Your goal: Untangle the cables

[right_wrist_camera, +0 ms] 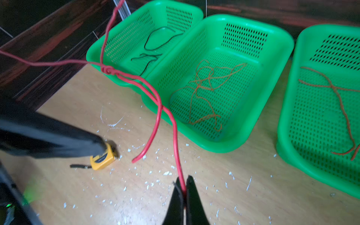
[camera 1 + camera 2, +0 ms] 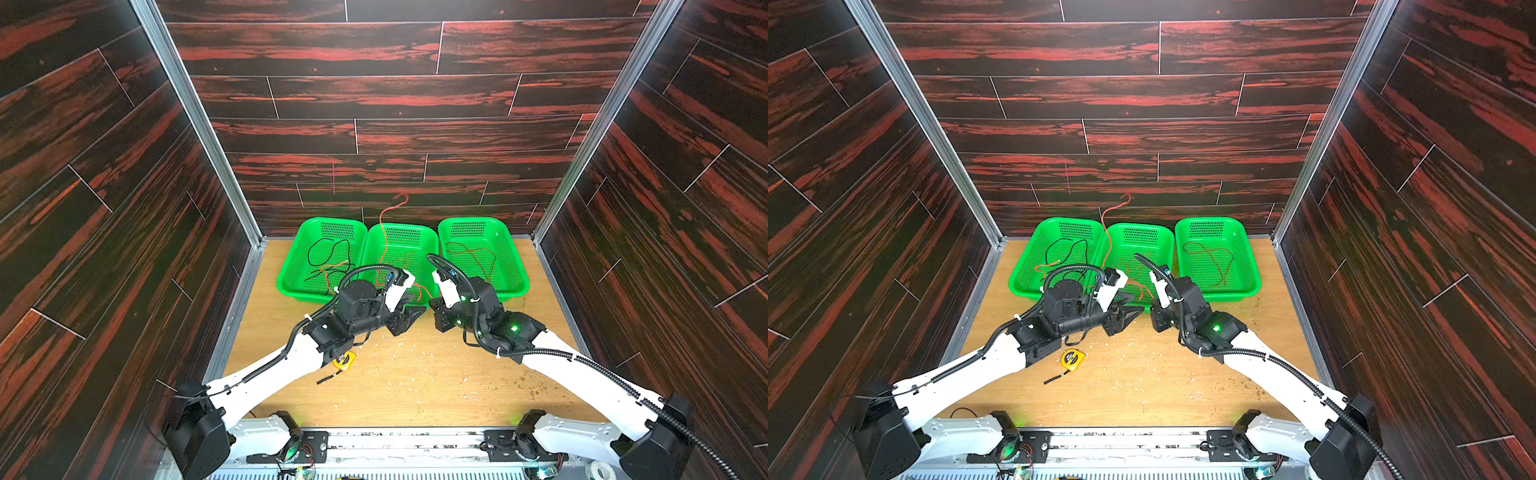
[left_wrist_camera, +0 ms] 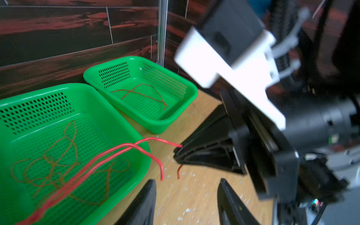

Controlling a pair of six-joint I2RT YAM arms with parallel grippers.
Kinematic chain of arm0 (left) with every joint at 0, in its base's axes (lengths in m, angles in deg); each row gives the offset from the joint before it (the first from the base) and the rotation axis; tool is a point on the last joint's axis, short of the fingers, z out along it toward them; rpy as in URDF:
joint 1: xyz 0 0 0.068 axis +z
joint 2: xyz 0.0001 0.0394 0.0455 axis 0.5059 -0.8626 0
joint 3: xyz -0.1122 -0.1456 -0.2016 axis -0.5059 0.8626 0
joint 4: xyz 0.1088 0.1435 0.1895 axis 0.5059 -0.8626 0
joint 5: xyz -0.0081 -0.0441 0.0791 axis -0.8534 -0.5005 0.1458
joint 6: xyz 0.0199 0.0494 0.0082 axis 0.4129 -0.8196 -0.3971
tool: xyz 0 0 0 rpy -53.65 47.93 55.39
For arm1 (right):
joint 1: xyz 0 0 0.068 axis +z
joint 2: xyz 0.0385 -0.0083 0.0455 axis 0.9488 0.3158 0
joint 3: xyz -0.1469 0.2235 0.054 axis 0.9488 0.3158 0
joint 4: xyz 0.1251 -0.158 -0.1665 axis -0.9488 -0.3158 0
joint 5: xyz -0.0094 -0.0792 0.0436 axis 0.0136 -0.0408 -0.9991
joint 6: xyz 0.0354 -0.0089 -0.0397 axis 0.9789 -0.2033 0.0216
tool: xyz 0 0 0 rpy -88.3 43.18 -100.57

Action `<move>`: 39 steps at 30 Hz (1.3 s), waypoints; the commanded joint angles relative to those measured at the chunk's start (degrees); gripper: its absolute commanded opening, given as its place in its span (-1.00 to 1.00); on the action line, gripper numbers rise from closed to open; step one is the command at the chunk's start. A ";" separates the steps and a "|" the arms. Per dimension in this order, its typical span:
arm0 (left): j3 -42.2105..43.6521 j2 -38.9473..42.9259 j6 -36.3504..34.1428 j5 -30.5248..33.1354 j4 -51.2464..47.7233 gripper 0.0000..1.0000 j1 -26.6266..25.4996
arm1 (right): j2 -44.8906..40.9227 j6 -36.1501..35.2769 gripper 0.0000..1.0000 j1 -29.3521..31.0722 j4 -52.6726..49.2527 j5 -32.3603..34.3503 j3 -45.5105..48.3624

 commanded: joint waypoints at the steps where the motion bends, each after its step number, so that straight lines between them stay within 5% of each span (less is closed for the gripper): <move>1: 1.89 -0.70 7.86 0.91 7.22 0.08 -0.02 | -1.28 0.15 -1.00 1.11 3.14 4.01 0.98; 13: 3.00 -0.98 12.07 7.19 8.12 0.08 -0.04 | -2.88 -0.91 -1.00 4.69 7.98 6.75 3.44; 25: 4.30 -1.75 13.85 9.81 9.73 -0.15 0.04 | -2.87 -2.06 -1.00 6.51 9.90 5.27 3.84; 34: 3.24 -3.08 13.83 9.88 11.22 -0.55 0.04 | -2.73 -2.23 -1.00 6.80 9.96 5.96 5.13; 39: 2.66 -3.02 12.49 8.22 11.31 -1.00 0.05 | -0.84 -2.04 -1.00 6.80 9.50 8.86 5.48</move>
